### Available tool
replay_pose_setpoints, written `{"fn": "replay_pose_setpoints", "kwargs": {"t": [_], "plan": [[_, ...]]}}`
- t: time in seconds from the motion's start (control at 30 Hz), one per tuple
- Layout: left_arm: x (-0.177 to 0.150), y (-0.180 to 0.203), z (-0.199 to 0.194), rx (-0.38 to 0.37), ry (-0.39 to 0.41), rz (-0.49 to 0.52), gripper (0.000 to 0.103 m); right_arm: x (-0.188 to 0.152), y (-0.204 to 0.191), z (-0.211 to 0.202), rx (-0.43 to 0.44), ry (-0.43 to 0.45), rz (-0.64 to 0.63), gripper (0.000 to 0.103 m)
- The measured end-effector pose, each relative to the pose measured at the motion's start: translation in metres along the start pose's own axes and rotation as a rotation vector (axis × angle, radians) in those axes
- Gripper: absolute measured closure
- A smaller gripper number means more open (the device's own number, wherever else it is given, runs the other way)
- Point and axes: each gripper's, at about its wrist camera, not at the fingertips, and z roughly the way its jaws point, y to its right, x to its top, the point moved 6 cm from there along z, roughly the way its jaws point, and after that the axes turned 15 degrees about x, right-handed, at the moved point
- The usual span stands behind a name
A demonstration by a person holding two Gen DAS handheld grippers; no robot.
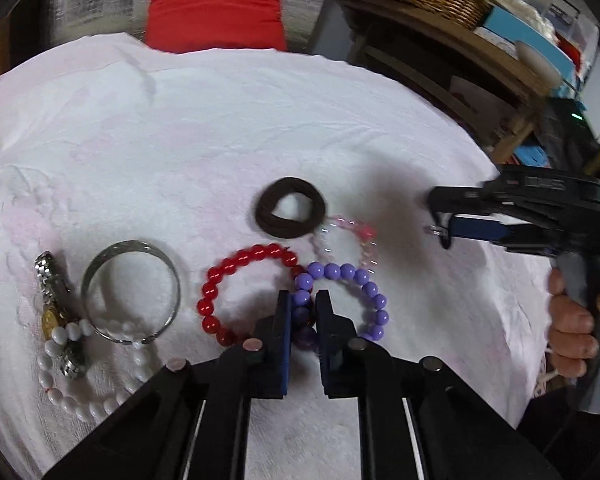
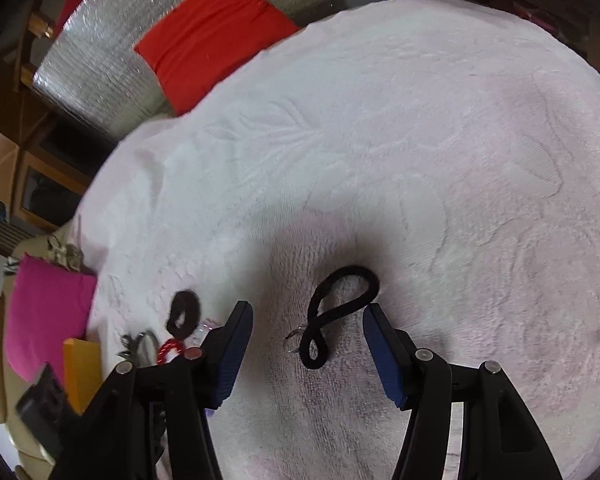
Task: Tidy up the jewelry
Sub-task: 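Grasp the purple bead bracelet with the left tool while the right tool grasps the black hair clip, then carry both items into the orange box and open both tools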
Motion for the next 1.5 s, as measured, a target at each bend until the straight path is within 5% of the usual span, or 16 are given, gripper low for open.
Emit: {"fn": "replay_pose_setpoints", "kwargs": {"t": [0.17,0.37,0.67,0.9,1.13,1.2,1.27,1.3,1.43,1.5], "plan": [[-0.005,0.007,-0.007,-0.013,0.007,0.033,0.093,0.001,-0.001,0.007,-0.103,0.03,-0.069,0.08],[-0.016,0.011,-0.027,-0.031,0.027,0.058,0.093,0.0,-0.006,0.001,-0.103,0.069,-0.107,0.093],[-0.029,-0.001,-0.063,-0.043,0.076,0.032,0.093,-0.006,-0.033,-0.022,0.026,0.133,-0.161,0.093],[-0.034,-0.051,-0.105,0.009,0.163,-0.083,0.093,-0.023,-0.069,-0.018,0.138,0.125,-0.207,0.093],[-0.034,-0.079,-0.122,0.039,0.2,-0.145,0.094,-0.007,-0.048,-0.046,0.091,0.179,-0.154,0.092],[-0.033,-0.083,-0.127,0.036,0.208,-0.153,0.094,-0.002,-0.029,-0.047,0.067,0.153,-0.097,0.082],[-0.033,-0.083,-0.13,0.033,0.218,-0.154,0.094,0.002,-0.014,-0.045,0.042,0.132,-0.045,0.048],[-0.032,-0.083,-0.131,0.033,0.22,-0.154,0.094,0.003,-0.009,-0.043,0.041,0.131,-0.026,0.044],[-0.033,-0.084,-0.13,0.038,0.216,-0.157,0.094,0.006,-0.008,-0.025,-0.041,0.086,-0.068,0.044],[-0.034,-0.087,-0.132,0.038,0.218,-0.163,0.093,0.004,-0.007,-0.01,-0.048,0.05,-0.067,0.053]]}}
